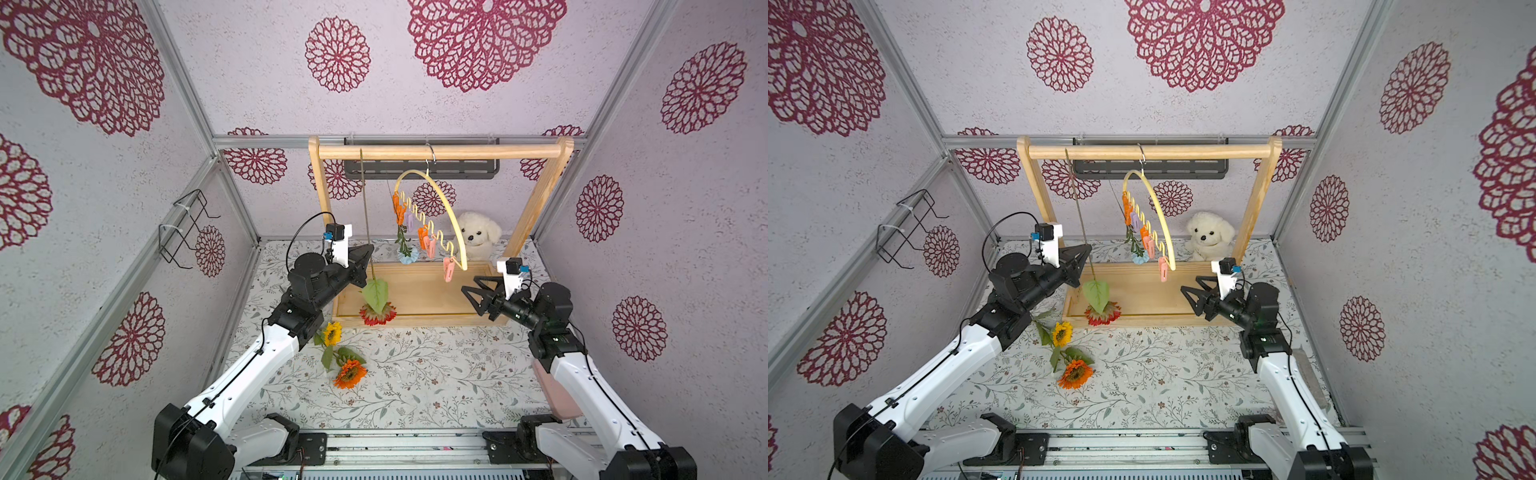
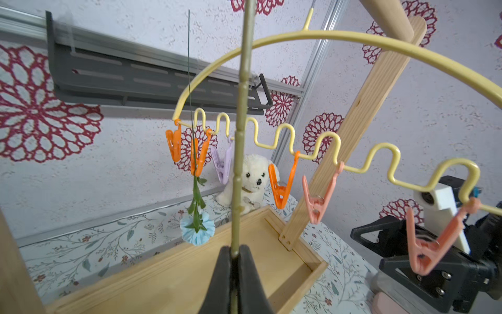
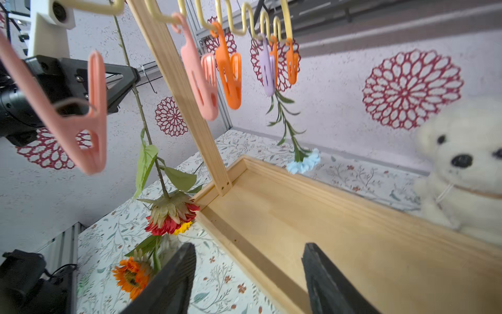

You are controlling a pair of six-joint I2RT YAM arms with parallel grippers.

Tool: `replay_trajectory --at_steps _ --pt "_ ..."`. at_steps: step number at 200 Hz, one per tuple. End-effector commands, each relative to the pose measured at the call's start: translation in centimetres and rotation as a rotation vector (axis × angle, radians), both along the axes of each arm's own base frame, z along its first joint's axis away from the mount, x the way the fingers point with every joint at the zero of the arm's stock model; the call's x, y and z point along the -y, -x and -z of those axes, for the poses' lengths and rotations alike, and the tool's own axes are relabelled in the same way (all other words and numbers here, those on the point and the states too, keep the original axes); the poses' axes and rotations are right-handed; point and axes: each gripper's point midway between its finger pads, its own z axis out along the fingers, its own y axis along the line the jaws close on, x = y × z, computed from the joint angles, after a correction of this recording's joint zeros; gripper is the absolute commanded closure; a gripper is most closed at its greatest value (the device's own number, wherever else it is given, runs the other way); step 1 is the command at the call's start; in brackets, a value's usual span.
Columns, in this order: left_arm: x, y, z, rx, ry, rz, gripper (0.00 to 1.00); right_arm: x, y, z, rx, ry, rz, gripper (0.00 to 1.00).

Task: Dry the flowers on a clothes hanger
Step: Pick up the flower at the center of the board.

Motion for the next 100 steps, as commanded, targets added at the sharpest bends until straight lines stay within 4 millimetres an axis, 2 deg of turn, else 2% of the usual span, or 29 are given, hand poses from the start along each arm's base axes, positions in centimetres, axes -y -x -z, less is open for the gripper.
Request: replay_trajectory --at_steps 1,46,80,100 --pt "-0.7 -1.5 -2.6 0.097 0.051 -0.110 1.00 0.2 -1.8 -3.3 0.133 0.044 0.023 0.34" --pt "0.3 -4.4 -2.7 0.132 0.064 -0.218 1.00 -1.2 -3.7 -5.6 0.173 0.051 -0.013 0.36" --pt "1.4 -6.0 -2.7 0.128 0.066 -0.229 1.00 -4.3 -2.5 -7.1 0.227 0.105 -0.103 0.36" --pt "1.7 -6.7 -2.6 0.122 0.048 -0.241 1.00 -5.1 -1.3 -8.1 0.252 0.127 -0.121 0.36"
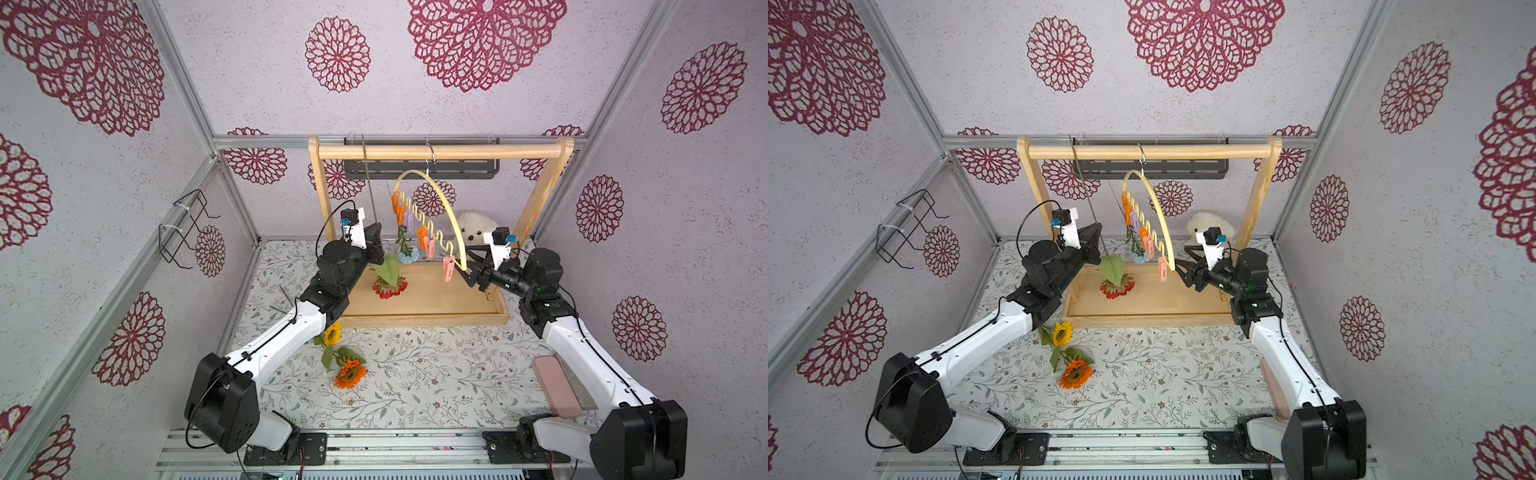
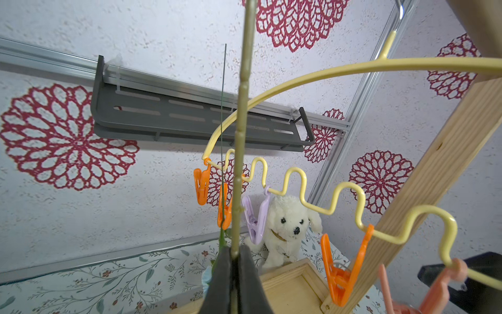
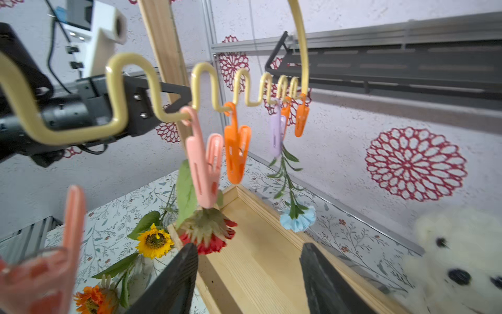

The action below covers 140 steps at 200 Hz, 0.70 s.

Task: Dry the flowers on a clothes hanger
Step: Pick up the flower at the center of the board, then open the clamp at the hanger.

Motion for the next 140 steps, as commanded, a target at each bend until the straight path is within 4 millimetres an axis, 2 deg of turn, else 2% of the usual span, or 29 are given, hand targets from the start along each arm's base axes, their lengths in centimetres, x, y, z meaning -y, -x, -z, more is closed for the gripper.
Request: replay_trajectory --at_steps 1,31,65,108,120,140 --pt "-0.2 -0.5 -2.3 0.059 0.015 -0.040 1.00 -1.0 1.6 -2.9 0.106 0.040 -0.024 0.36" --pt "-0.1 -1.4 -1.7 0.037 -0.014 -0.066 1.00 -1.9 2.9 -3.5 0.125 0.101 -0.050 0.37" --pt "0.3 -2.3 -1.3 0.022 -0.026 -0.075 1.00 -4.9 4.3 -3.8 0.172 0.179 -0.107 0.38" --pt "0.3 -3.1 -1.1 0.005 -0.017 -0.095 1.00 -8.4 6.0 -2.3 0.246 0.335 -0.185 0.38" --pt "0.5 -3.3 -1.0 0.000 -0.010 -0.093 1.00 -8.7 6.4 -2.1 0.252 0.347 -0.200 0.37" --pt "1.0 -3.7 -1.2 -0.003 0.012 -0.078 1.00 -8.0 6.3 -1.4 0.238 0.370 -0.168 0.36"
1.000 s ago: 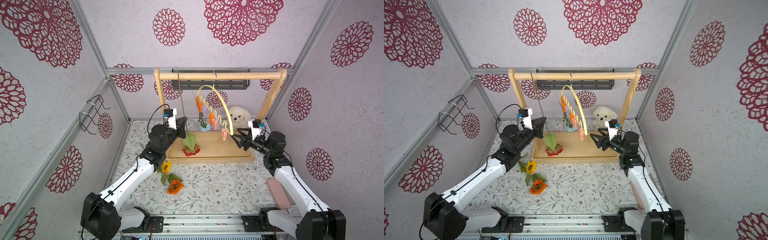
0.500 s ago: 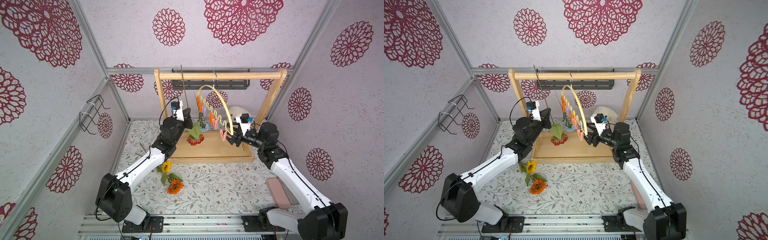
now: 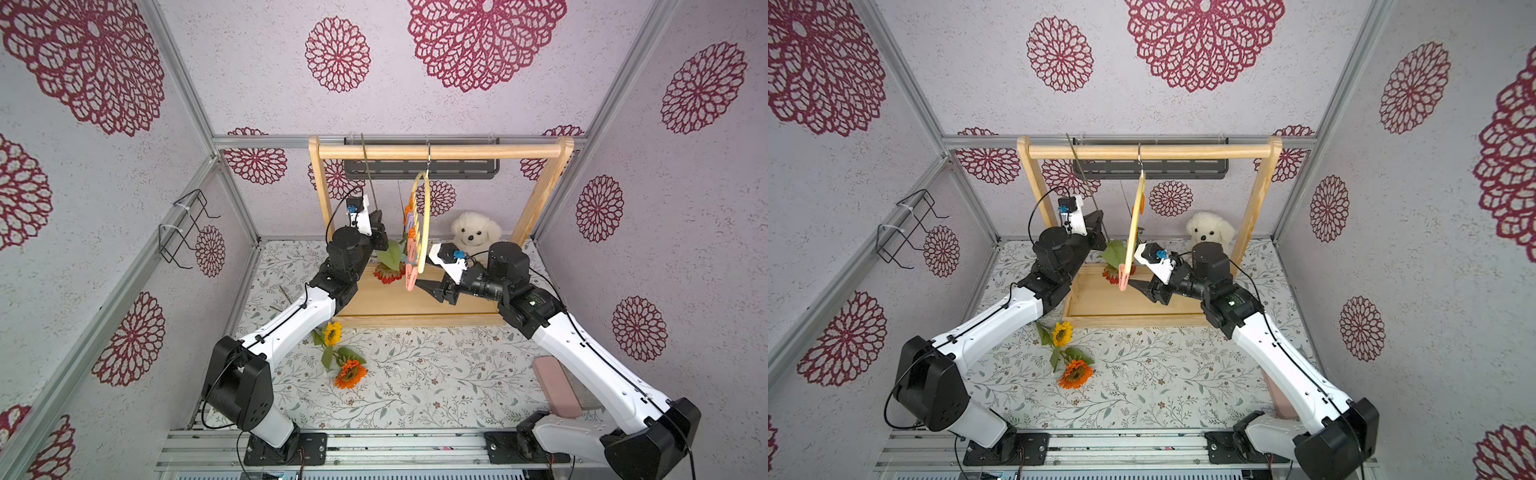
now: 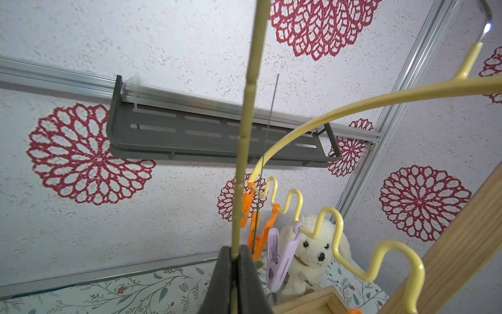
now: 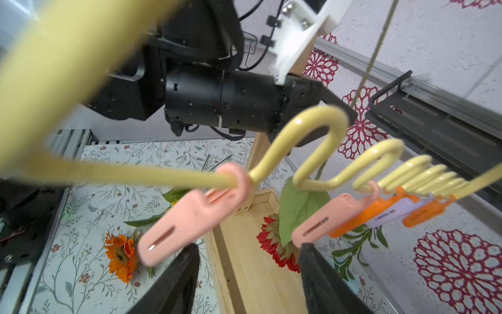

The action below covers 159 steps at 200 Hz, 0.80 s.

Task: Dry the flowers on a clothes hanger
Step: Open the clamp at the hanger.

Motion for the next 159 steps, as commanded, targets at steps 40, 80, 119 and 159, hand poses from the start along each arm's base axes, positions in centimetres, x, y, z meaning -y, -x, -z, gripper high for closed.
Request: replay_trajectory --at_steps 40,80,119,159 --pt "1.6 -0.9 -0.5 -0.007 0.035 0.044 1.00 3.3 -1.4 1.2 -0.023 0.083 0.163 0.34" --pt "2.7 -1.6 -0.3 -0.011 0.027 0.076 1.00 5.5 -3.4 0.2 -0.109 -0.060 0.212 0.32" --pt "3.1 -2.4 0.1 -0.012 0.016 0.078 1.00 7.6 -5.9 -1.3 -0.128 -0.195 0.282 0.32" --pt "3.7 -3.2 0.1 -0.023 0.030 0.085 1.00 7.9 -8.5 -2.1 -0.109 -0.241 0.314 0.29"
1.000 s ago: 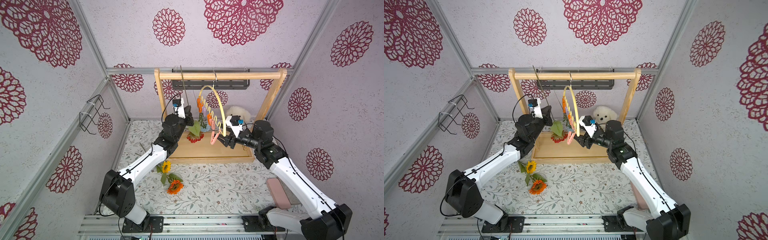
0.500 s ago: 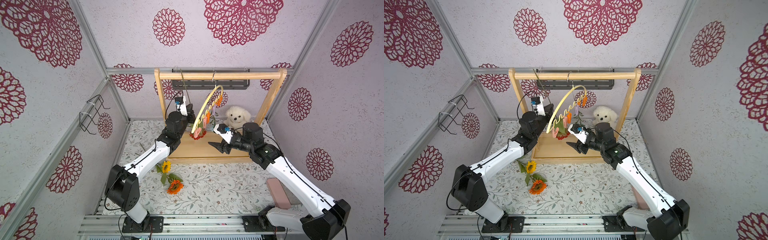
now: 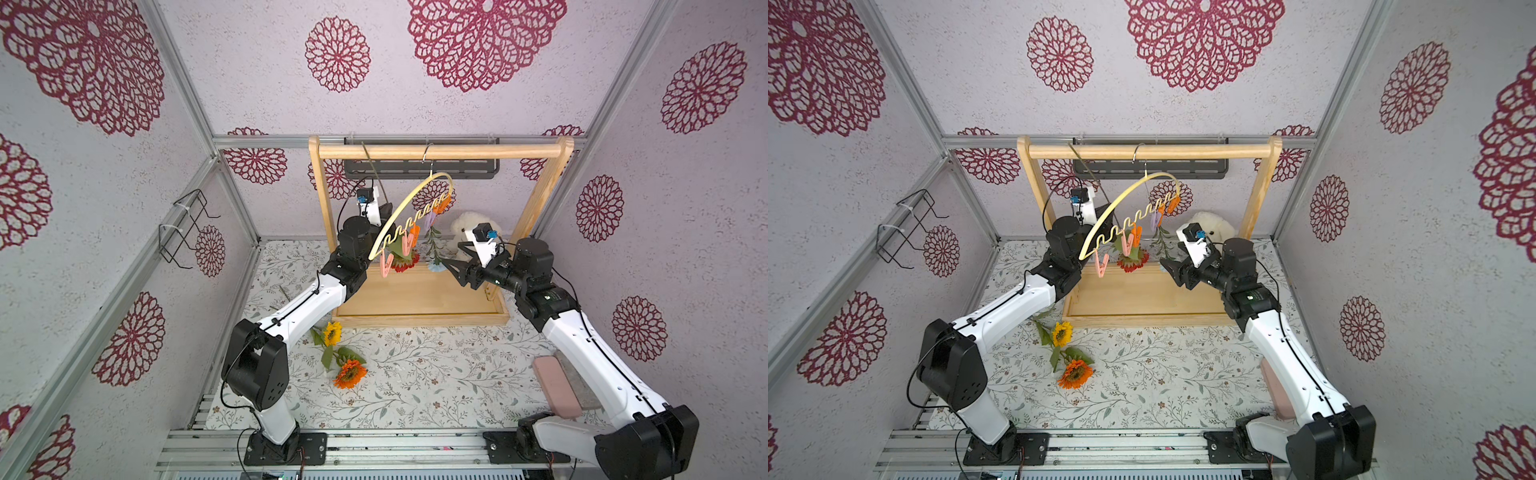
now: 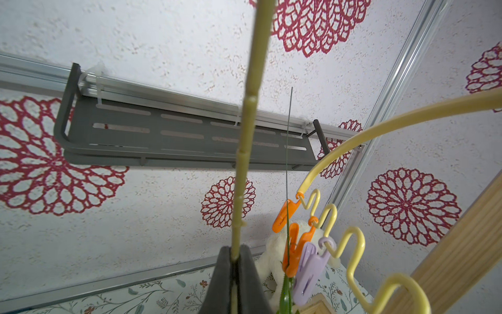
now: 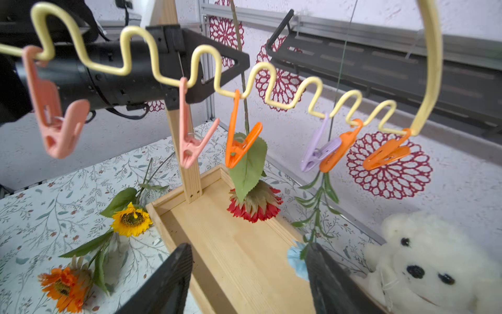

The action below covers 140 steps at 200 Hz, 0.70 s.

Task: Dry the flowers on a clothes hanger
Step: Open the clamp at the hanger.

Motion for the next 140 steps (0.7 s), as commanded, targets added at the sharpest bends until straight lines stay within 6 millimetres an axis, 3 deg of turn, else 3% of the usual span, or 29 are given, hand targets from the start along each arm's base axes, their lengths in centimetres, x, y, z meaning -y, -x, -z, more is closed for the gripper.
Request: replay_trajectory --at_steps 1,45,88,140 --pt "0.6 -0.5 0.2 -0.016 0.008 0.007 1.00 -0.2 -1.1 -2.9 0.056 -0.084 -0.007 0.29" --pt "-0.6 -1.7 0.2 -0.037 0.113 0.033 1.00 -1.3 -2.4 -3.1 0.034 -0.110 -0.097 0.31" --pt "0.2 -2.4 0.0 -0.055 0.136 0.119 1.00 -2.9 -2.0 -3.6 0.018 -0.159 -0.216 0.31" --pt "0.5 -2.3 0.2 -0.081 0.155 0.190 1.00 -4.1 -3.6 -3.3 -0.052 -0.161 -0.248 0.26"
